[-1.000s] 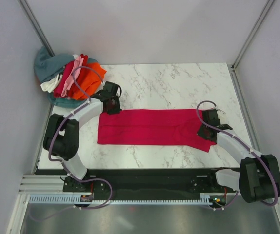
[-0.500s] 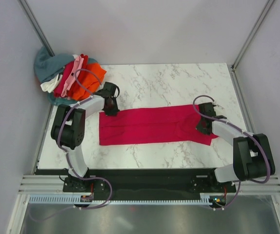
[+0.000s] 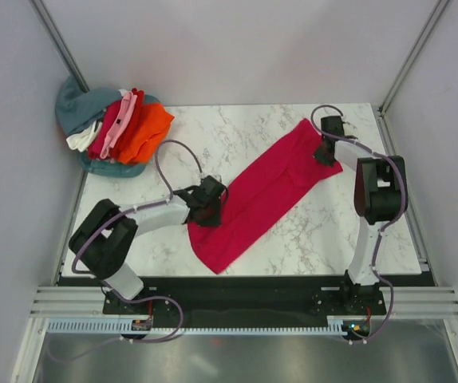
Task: Fold and stack the t-shirts
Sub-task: Fold the tshirt
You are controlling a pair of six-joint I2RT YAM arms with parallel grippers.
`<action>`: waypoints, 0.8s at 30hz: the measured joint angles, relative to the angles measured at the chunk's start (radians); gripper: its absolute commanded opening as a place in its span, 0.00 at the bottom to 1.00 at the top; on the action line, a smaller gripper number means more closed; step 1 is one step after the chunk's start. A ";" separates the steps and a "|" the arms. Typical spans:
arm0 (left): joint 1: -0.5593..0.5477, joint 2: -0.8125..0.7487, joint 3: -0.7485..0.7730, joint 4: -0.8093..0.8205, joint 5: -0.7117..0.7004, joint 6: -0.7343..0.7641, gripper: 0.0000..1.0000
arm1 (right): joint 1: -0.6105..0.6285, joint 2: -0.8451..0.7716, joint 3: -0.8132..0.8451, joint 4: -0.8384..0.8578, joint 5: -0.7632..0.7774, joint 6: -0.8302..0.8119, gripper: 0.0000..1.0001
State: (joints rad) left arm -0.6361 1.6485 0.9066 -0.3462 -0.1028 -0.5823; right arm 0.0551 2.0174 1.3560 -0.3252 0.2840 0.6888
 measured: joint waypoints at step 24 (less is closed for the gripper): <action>-0.473 -0.237 -0.161 -0.082 0.054 -0.352 0.25 | 0.193 0.381 0.616 -0.099 -0.254 -0.053 0.49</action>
State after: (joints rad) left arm -1.1088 1.4113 0.7460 -0.4286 -0.0486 -0.9344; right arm 0.2478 2.3985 1.9717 -0.4244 0.0296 0.6357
